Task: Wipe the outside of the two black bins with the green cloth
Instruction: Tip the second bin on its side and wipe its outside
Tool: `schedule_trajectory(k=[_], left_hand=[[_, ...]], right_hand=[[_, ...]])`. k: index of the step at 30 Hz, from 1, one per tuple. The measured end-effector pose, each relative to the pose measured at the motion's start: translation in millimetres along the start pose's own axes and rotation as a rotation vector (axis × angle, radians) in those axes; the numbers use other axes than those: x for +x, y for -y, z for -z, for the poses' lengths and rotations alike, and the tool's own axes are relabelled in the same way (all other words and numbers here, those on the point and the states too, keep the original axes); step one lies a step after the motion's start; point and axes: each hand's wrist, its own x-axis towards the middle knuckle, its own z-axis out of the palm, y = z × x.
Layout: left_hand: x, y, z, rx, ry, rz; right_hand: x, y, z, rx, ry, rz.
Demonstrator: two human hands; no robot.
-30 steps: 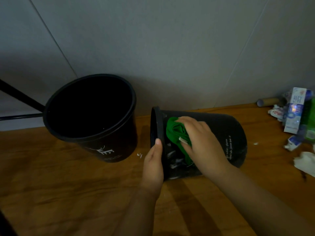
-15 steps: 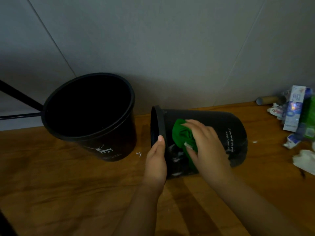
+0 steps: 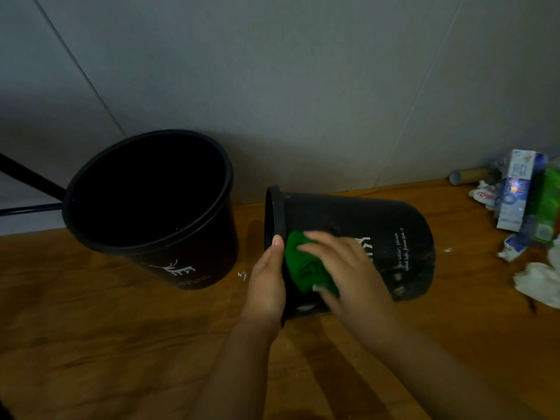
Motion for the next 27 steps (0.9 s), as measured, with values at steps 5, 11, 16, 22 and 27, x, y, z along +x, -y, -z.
schedule_trajectory(k=[5,11,16,22,27], left_hand=[[1.0,-0.5,0.5,-0.023,0.005,0.019],[1.7,0.0,1.1,0.000,0.004,0.004],[1.5,0.3,2.5,-0.024,0.004,0.012],[1.8,-0.4,-2.8,-0.023,0.001,0.023],[0.6,0.6,0.4,-0.030,-0.001,0.035]], right_hand=[[-10.9,-19.2,6.0,-0.096,-0.049,-0.022],[3.2,3.8,0.8,0.003,-0.056,-0.027],[-10.2,-17.6,6.1,-0.077,-0.006,-0.010],[-5.6,-10.6,5.8,0.008,-0.171,-0.271],[-9.0,-5.6,0.1,-0.003,0.074,0.066]])
